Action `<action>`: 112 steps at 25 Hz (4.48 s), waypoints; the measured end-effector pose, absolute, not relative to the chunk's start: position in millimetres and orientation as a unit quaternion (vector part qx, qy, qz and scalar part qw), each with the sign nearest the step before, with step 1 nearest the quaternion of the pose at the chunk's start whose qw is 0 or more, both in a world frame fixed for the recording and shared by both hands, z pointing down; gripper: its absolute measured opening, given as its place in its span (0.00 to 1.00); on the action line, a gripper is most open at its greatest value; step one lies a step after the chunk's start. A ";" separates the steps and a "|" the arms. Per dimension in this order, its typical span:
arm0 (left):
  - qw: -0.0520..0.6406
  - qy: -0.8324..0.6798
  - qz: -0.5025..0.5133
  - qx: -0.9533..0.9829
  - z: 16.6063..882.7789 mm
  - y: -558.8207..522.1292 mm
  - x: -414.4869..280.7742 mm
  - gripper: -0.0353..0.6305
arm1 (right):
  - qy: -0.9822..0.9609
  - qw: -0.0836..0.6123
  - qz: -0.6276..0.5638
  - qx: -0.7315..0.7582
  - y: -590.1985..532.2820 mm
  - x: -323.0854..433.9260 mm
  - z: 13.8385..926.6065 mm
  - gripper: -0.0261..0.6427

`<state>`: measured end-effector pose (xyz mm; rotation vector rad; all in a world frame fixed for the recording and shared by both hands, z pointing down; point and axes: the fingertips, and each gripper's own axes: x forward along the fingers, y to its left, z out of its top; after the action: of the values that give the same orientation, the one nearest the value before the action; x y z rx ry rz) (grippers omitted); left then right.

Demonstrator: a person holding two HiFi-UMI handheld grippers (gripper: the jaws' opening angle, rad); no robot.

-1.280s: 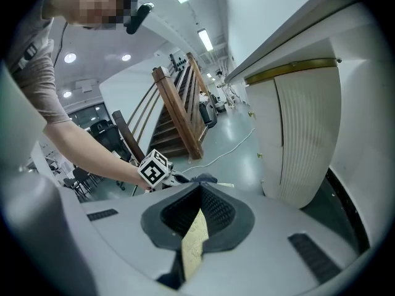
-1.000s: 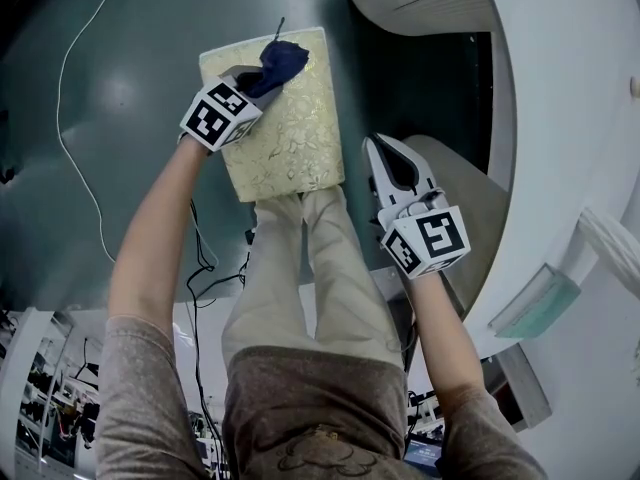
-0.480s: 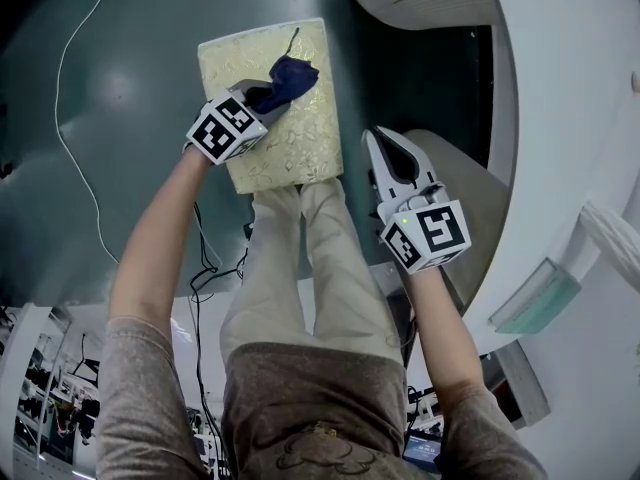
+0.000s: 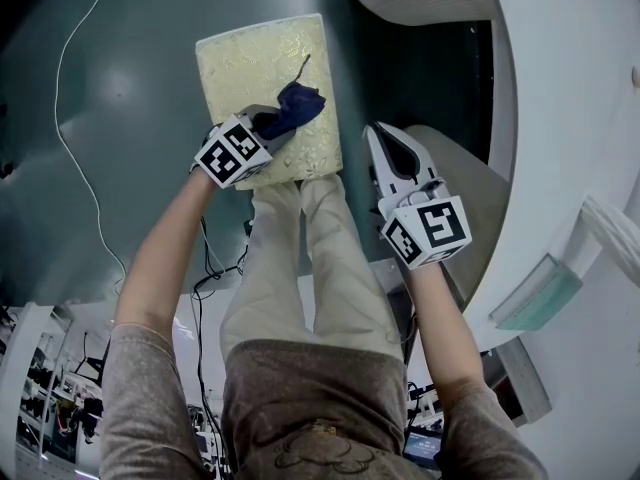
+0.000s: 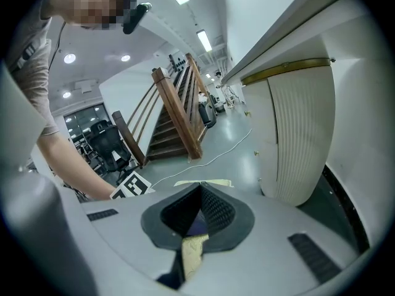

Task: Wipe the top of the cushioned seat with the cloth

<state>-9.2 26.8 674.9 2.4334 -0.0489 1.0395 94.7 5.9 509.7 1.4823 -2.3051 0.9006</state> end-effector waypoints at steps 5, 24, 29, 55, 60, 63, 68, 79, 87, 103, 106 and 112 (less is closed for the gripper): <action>0.251 -0.005 0.379 0.891 675.1 50.0 -8.5 0.18 | -0.791 0.128 0.311 0.510 8.4 96.4 510.3 0.05; 0.259 0.051 0.399 0.878 676.0 125.0 -2.9 0.18 | -0.790 0.125 0.312 0.513 18.2 100.4 512.6 0.05; 0.262 0.058 0.401 0.876 675.7 136.7 -2.0 0.18 | -0.788 0.126 0.313 0.515 22.5 102.4 511.8 0.05; 0.269 0.031 0.340 0.900 623.6 77.2 11.9 0.18 | -0.781 0.121 0.314 0.526 29.8 109.8 514.2 0.05; 0.250 -0.024 0.328 0.911 613.7 -0.8 10.6 0.18 | -0.780 0.117 0.315 0.528 26.1 111.7 515.2 0.05; 0.233 -0.061 0.331 0.912 613.6 -45.4 9.0 0.18 | -0.780 0.121 0.317 0.526 25.3 111.3 516.4 0.05; 0.218 -0.106 0.355 0.903 628.1 -106.9 7.9 0.18 | -0.778 0.123 0.322 0.525 25.3 109.8 519.4 0.05; 0.183 -0.139 0.437 0.870 670.9 -173.4 15.8 0.18 | -0.770 0.126 0.331 0.531 21.9 117.1 524.7 0.05; 0.148 -0.108 0.490 0.852 688.6 -166.4 30.3 0.18 | -0.764 0.124 0.336 0.536 17.6 118.0 528.8 0.05; 0.139 -0.023 0.492 0.859 685.6 -120.3 70.1 0.18 | -0.761 0.120 0.338 0.541 19.9 122.3 530.6 0.05; 0.141 -0.012 0.491 0.859 685.7 -108.9 73.5 0.18 | -0.758 0.119 0.338 0.545 21.6 124.5 529.4 0.05; 0.132 0.004 0.492 0.861 686.1 -86.2 78.6 0.18 | -0.756 0.117 0.337 0.549 26.3 128.6 527.6 0.05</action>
<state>78.6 -86.2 686.1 2.4975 0.0127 1.4274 128.6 26.3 527.6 1.6075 -2.2123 0.9852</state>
